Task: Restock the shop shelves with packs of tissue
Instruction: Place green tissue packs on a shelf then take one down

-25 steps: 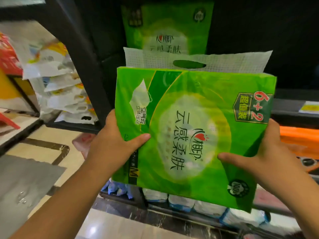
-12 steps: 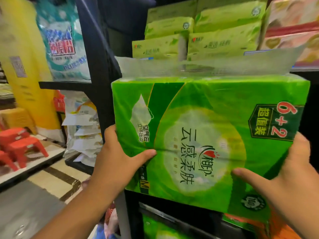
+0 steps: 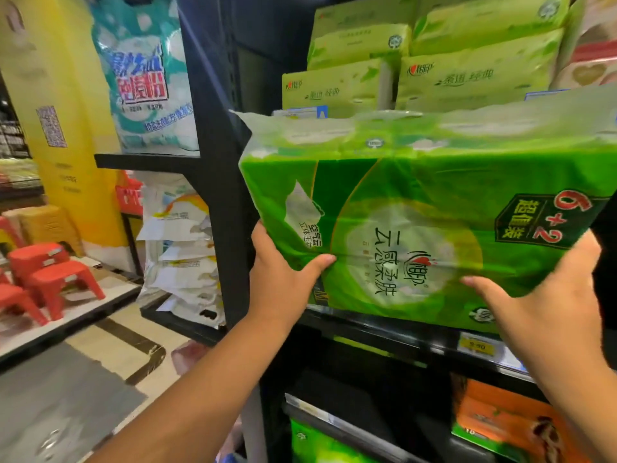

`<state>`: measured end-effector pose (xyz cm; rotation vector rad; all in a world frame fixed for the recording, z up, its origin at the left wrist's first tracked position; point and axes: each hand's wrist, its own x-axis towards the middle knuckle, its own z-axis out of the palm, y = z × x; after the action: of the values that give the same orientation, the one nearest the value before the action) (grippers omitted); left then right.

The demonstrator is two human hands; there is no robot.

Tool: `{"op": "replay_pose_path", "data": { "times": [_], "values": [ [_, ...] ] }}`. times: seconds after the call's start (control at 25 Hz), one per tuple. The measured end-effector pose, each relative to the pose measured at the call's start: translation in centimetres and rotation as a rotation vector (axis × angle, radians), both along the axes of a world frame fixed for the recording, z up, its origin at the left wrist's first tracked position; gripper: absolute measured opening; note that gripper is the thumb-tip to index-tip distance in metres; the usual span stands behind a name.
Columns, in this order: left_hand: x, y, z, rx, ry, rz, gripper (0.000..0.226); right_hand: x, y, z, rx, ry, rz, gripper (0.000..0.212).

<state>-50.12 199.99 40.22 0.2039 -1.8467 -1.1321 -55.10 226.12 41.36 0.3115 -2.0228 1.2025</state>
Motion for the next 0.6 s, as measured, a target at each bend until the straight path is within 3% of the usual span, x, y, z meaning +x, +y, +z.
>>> {"op": "replay_pose_path", "data": {
  "times": [0.32,0.6],
  "values": [
    [-6.5,-3.9,-2.1,0.032,0.04,-0.088,0.101,-4.9,-3.9,-3.1,-0.076,-0.068,-0.015,0.102],
    [-9.6,-6.5,-4.0,0.007,-0.098,-0.097,0.099,-7.2,-6.1,-4.9,0.001,-0.114,-0.07,0.103]
  ]
}}
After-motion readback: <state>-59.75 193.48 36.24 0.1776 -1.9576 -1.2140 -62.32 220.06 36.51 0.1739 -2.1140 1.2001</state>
